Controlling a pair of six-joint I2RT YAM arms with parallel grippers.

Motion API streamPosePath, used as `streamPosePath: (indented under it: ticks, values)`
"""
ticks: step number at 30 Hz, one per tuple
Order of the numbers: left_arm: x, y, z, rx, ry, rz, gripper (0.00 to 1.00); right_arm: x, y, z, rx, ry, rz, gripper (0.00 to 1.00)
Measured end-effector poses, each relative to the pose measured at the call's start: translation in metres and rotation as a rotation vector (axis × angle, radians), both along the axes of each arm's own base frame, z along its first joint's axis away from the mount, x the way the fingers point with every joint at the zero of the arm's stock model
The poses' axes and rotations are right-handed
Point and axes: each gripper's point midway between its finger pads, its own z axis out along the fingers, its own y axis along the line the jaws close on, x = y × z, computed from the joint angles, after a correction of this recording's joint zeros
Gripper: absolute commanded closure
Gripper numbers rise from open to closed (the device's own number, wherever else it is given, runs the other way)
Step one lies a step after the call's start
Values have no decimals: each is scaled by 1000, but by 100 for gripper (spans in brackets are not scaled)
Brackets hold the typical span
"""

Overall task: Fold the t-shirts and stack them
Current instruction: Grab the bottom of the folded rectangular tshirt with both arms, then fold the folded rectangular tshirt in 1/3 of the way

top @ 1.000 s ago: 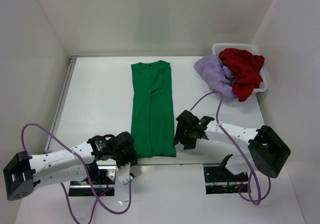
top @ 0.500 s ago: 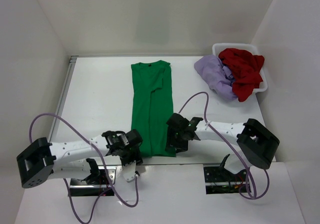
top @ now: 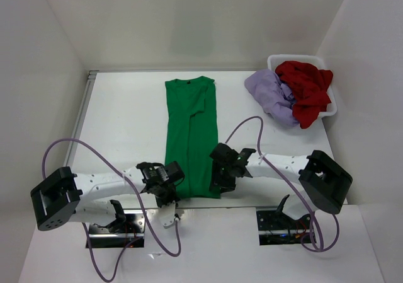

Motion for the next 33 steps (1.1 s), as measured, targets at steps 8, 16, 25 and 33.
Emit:
streamPosePath:
  ticks: [8, 16, 25, 33]
  values:
    - [3, -3, 3, -24, 1, 82, 97, -9, 3, 1, 10, 15, 21, 100]
    - [20, -17, 27, -103, 5, 276, 100, -13, 6, 13, 21, 20, 50, 100]
    - [129, -13, 106, -318, -67, 664, 100, 89, 19, 86, 127, -166, 34, 100]
    - [212, 5, 112, -367, -83, 860, 100, 196, 4, 90, 90, -240, 20, 100]
